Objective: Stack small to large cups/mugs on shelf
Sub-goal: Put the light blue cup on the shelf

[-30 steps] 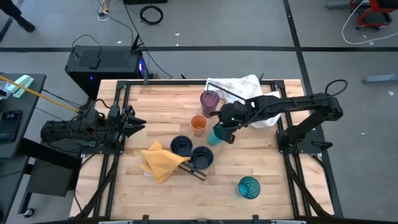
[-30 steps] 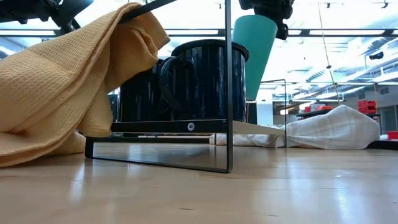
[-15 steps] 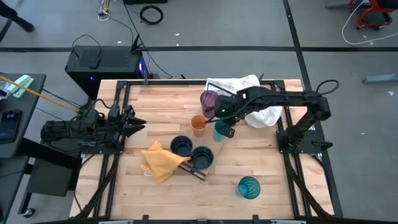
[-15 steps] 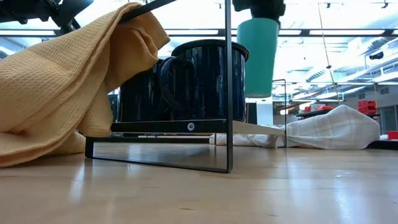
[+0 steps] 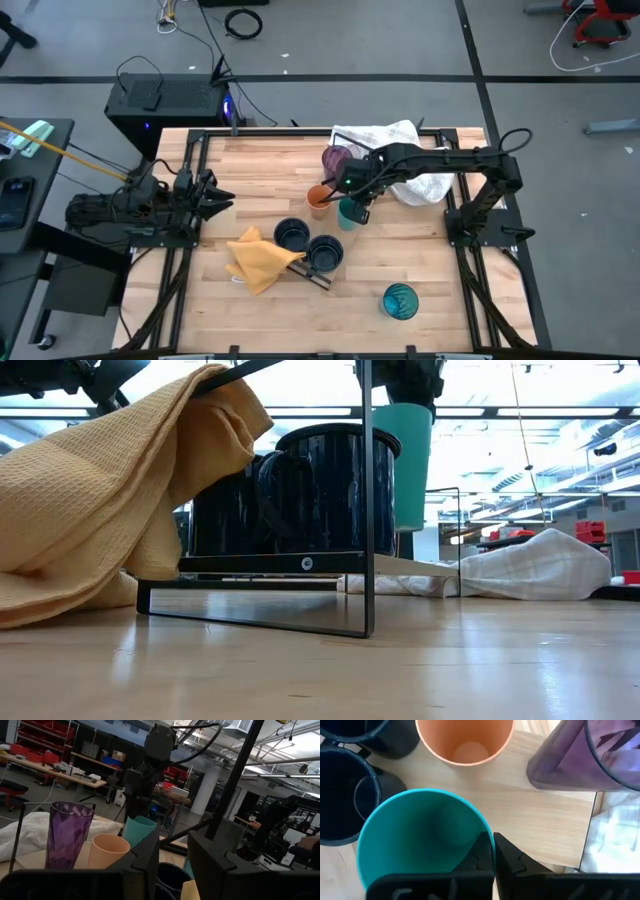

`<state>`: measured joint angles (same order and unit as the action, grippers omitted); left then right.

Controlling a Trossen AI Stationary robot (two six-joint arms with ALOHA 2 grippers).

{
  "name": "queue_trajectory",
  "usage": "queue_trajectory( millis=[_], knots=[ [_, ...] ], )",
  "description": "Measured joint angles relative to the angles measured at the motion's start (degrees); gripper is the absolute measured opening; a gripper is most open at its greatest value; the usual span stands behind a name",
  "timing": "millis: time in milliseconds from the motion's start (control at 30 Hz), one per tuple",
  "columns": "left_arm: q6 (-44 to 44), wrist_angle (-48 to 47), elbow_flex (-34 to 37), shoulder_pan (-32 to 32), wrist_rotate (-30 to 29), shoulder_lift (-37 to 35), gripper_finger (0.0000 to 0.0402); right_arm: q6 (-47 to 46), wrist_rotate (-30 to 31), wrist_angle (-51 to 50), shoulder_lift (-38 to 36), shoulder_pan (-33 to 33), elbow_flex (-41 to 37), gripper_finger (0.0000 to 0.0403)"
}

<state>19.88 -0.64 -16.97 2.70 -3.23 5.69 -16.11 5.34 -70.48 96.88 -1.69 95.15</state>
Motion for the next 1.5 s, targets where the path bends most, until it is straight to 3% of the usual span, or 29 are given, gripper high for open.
queue_trajectory(
  millis=[1500],
  knots=[
    [-0.1,0.2,0.0,0.0,0.0,-0.1,0.011,-2.0,0.1,2.3,3.6,0.0,-0.9,0.0003]
  ],
)
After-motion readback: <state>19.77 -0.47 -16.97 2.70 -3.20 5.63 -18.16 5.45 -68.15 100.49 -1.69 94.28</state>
